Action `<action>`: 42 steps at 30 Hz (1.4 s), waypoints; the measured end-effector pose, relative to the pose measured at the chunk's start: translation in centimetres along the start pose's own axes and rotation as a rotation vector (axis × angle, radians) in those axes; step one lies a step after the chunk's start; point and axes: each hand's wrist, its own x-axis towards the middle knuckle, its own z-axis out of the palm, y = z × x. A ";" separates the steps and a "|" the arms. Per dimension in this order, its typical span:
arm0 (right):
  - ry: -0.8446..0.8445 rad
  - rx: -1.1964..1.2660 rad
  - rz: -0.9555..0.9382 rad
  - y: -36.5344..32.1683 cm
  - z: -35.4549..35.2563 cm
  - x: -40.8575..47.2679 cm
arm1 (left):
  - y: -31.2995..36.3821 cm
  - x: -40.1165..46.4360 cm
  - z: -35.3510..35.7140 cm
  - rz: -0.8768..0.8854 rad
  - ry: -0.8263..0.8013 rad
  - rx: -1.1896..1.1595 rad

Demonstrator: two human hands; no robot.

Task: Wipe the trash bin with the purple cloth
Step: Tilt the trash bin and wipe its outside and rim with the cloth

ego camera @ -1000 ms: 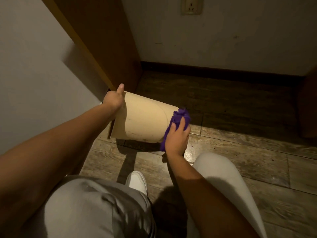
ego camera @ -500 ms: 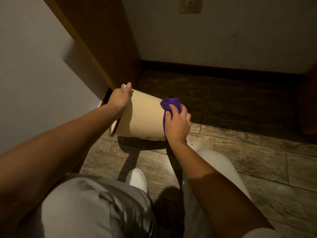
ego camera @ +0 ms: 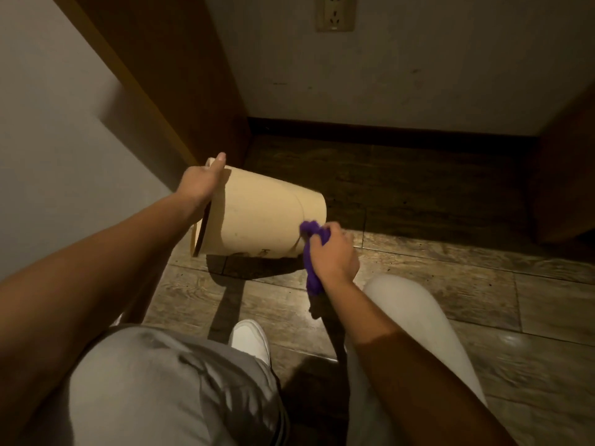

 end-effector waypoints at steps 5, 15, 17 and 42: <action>0.123 0.432 -0.050 -2.1 -3.9 1.9 | -2.0 -1.3 -0.5 0.015 -0.298 0.018; 0.059 0.221 -0.455 -13.9 2.7 -3.4 | -2.8 -2.8 1.9 -0.019 -0.184 -0.210; 0.114 0.074 -0.477 -12.9 4.2 -3.6 | -3.1 -3.1 2.0 -0.022 -0.178 -0.178; 0.175 0.480 -0.392 -9.9 4.6 -3.2 | -1.5 -4.2 2.7 -0.152 -0.393 -0.140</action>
